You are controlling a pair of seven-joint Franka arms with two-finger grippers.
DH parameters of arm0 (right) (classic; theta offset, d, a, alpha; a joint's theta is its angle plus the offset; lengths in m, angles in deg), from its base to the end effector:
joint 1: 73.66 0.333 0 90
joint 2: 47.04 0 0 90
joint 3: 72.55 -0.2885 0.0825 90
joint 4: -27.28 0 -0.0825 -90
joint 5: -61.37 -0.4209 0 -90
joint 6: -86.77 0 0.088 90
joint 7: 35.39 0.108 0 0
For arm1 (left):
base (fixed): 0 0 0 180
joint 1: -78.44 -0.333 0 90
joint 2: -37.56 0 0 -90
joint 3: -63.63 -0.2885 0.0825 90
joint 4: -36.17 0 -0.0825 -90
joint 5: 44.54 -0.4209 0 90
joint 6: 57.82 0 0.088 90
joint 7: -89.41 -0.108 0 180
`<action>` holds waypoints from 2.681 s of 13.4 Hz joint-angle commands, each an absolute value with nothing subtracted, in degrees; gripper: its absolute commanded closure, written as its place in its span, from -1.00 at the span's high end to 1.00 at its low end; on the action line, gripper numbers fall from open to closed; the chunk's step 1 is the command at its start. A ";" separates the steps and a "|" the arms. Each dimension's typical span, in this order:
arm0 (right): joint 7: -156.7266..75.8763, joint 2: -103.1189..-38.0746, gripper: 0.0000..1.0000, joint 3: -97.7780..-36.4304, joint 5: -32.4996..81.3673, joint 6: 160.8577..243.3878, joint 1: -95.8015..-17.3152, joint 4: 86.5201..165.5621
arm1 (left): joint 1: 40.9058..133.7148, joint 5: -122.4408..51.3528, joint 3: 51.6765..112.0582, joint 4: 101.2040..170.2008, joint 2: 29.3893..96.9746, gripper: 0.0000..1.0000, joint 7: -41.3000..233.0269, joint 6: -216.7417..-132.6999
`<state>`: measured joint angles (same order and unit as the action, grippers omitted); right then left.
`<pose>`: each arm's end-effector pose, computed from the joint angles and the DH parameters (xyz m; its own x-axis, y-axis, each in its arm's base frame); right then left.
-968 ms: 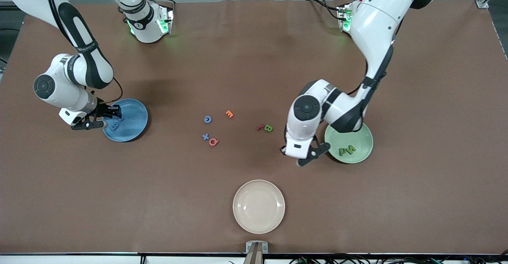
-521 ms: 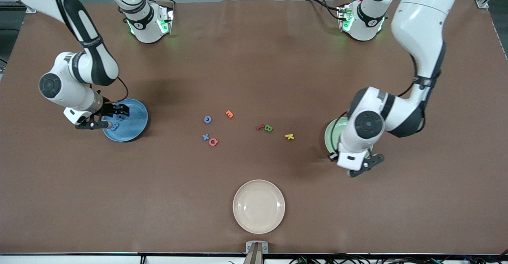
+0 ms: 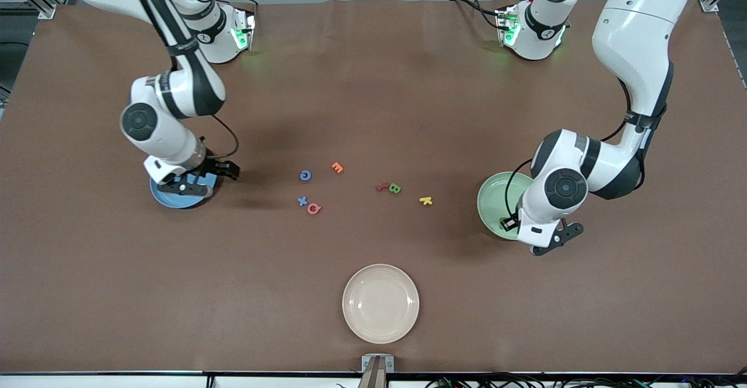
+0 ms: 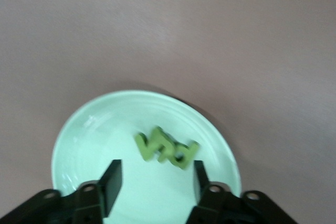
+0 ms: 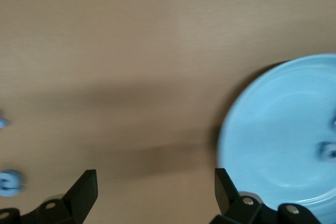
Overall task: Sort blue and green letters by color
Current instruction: 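Grasp green B with the left gripper while the right gripper grasps blue x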
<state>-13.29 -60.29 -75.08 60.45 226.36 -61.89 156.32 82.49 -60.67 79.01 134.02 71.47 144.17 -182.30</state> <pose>0.5347 0.1371 0.2005 0.9875 -0.1488 -0.0511 -0.1490 -0.9888 -0.0008 0.6436 -0.2047 0.2016 0.8863 0.4630 -0.0052 0.4590 -0.8801 -0.1215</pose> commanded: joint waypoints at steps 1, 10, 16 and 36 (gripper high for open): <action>-5.28 -65.14 0.98 -74.57 60.23 224.58 -57.50 150.61 | 83.71 -60.71 81.64 135.22 69.29 1.00 149.77 -182.36; -20.83 -74.80 0.99 -74.57 60.23 224.49 -51.24 138.65 | 99.16 -60.62 84.55 130.12 77.63 0.95 183.59 -188.67; -30.03 -80.70 0.99 -76.24 59.79 224.58 -50.98 133.47 | 103.66 -61.15 84.29 129.42 81.23 0.75 200.48 -192.90; -29.33 -84.75 -0.37 -76.24 59.79 225.19 -48.96 130.64 | 103.67 -63.60 82.44 123.97 84.07 -1.00 201.05 -191.25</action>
